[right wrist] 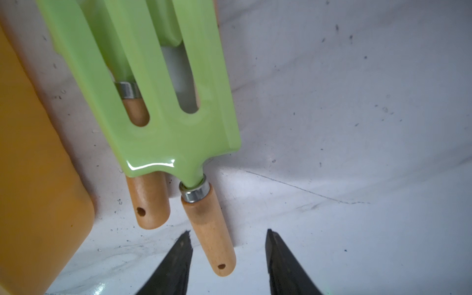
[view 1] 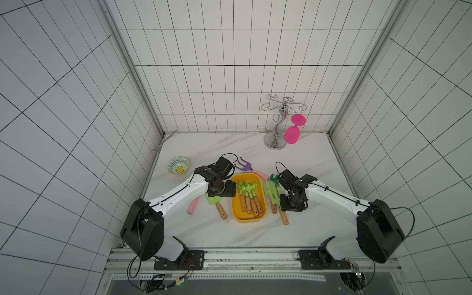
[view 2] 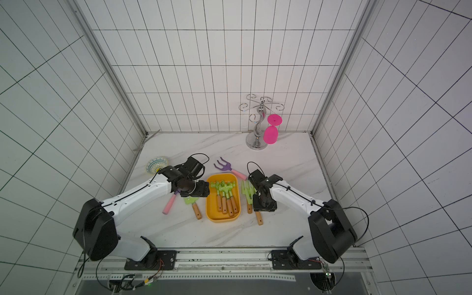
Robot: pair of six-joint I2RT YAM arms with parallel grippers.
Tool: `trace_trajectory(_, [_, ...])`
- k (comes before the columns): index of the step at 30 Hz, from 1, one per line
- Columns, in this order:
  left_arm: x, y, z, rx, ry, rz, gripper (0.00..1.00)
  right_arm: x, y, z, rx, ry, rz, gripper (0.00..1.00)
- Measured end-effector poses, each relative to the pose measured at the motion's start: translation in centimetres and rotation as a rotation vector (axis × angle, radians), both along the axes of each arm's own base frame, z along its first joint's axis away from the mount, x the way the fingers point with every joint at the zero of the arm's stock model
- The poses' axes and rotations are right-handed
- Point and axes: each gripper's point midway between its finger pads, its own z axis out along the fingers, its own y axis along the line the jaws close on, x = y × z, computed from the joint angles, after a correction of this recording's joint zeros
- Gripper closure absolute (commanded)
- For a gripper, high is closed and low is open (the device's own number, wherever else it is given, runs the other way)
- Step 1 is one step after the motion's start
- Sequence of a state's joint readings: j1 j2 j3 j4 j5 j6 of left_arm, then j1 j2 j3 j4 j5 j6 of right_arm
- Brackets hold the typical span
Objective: Put the rake into the storage box
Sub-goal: Adjust the storage box at the center of the board, then pick up the rake at the center of the board.
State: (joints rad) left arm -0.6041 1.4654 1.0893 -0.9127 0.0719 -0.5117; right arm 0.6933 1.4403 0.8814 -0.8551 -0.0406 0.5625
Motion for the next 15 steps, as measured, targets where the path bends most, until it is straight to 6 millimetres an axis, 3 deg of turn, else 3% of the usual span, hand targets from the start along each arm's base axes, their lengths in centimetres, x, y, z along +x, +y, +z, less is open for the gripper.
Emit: trace_trajectory(15, [0.1,0.2,0.6,-0.002,-0.021,0.006,0.17,0.2,0.8,-3.4,-0.017,0.059,0.005,0.6])
